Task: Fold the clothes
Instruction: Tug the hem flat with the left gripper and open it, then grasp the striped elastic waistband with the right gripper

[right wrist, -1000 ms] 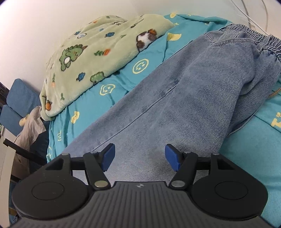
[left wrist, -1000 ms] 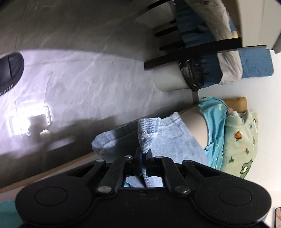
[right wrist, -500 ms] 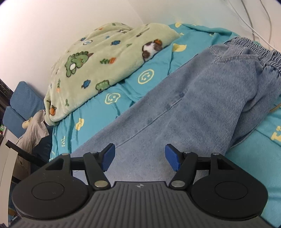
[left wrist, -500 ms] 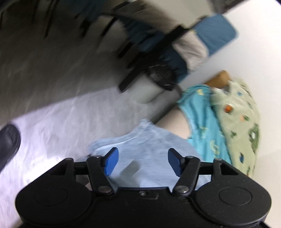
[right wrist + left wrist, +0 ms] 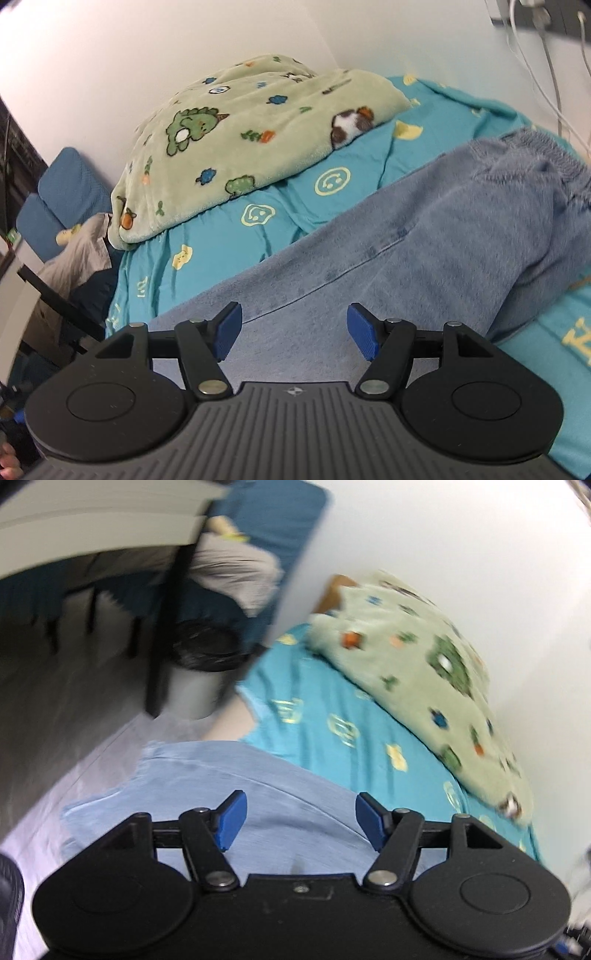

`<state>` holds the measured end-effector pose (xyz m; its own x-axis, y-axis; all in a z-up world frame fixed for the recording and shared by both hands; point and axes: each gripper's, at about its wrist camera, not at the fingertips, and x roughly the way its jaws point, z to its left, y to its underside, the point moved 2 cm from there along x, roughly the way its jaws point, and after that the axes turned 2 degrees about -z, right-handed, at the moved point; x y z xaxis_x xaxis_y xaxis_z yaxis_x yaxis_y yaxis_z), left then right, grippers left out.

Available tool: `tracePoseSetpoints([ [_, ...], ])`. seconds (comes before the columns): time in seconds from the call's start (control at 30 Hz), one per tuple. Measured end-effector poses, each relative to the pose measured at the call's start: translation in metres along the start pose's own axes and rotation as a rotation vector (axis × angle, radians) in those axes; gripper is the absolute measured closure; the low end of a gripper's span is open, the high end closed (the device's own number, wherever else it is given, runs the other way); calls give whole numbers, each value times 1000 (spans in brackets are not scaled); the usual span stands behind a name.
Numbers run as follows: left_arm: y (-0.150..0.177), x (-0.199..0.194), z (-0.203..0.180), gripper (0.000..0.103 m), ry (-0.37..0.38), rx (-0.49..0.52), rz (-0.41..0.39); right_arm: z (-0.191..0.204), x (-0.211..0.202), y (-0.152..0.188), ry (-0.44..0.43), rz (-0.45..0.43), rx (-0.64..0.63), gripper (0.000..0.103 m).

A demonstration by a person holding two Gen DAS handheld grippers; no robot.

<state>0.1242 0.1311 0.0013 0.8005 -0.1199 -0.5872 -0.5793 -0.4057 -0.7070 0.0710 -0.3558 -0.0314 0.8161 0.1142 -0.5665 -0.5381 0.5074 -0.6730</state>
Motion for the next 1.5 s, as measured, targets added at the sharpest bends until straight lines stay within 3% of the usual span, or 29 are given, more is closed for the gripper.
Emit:
tracePoseSetpoints([
  [0.27, 48, 22, -82, 40, 12, 276, 14, 8, 2, 1, 13, -9, -88, 37],
  [0.5, 77, 35, -109, 38, 38, 392, 23, 16, 7, 1, 73, -41, -195, 37],
  [0.7, 88, 40, -108, 37, 31, 426, 29, 9, 11, -4, 92, -60, -171, 37],
  [1.07, 106, 40, -111, 35, 41, 491, 39, -42, -14, -46, 183, -197, 1, 33],
  [1.2, 107, 38, -111, 35, 57, 487, 46, -73, -23, -59, 253, -237, 80, 33],
  [1.37, 106, 37, -111, 34, 78, 467, 48, -137, -31, -62, 361, -288, 327, 26],
  [1.5, 104, 37, -110, 34, 91, 447, 53, -179, -29, -54, 399, -285, 523, 23],
])
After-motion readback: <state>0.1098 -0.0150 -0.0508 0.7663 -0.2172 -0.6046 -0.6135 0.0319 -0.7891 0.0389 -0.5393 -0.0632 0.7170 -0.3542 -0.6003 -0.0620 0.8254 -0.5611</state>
